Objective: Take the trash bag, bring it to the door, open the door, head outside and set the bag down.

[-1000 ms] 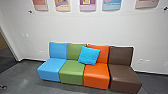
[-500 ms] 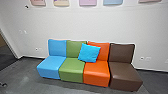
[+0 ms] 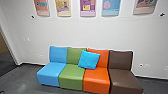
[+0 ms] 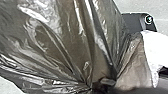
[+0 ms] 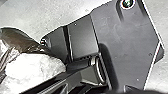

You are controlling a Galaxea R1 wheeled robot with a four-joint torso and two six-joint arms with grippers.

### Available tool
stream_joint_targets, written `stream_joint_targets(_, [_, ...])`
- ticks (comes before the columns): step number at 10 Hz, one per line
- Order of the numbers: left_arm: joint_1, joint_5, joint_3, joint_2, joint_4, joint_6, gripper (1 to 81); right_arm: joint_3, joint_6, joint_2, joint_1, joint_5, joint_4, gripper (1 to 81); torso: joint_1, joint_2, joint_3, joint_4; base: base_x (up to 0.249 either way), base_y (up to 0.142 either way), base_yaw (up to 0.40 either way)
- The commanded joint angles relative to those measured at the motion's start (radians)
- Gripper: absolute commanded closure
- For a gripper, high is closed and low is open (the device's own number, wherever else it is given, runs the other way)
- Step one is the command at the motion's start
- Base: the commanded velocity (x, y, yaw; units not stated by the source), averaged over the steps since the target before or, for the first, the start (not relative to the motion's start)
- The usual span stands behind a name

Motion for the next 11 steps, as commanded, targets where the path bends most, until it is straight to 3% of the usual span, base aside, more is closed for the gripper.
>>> stream_joint_targets(1, [-0.052, 0.063, -0.002, -0.002, 0.002, 0.001, 81.1, -0.025, -0.001, 0.02, 0.035, -0.052, -0.011, 1.0, 0.0, 0.0, 0.0, 0.0, 0.0, 0.0, 0.0])
stream_joint_targets(5, [-0.052, 0.066, -0.004, -0.003, 0.005, 0.001, 81.1, -0.151, -0.002, 0.093, 0.035, -0.055, -0.014, 1.0, -0.001, 0.0, -0.003, 0.0, 0.0, 0.0, 0.0])
stream_joint_targets(11, [-0.052, 0.073, -0.002, -0.007, 0.005, 0.003, 81.1, -0.161, -0.002, 0.1, 0.035, -0.055, -0.014, 1.0, -0.001, 0.0, -0.003, 0.0, 0.0, 0.0, 0.0])
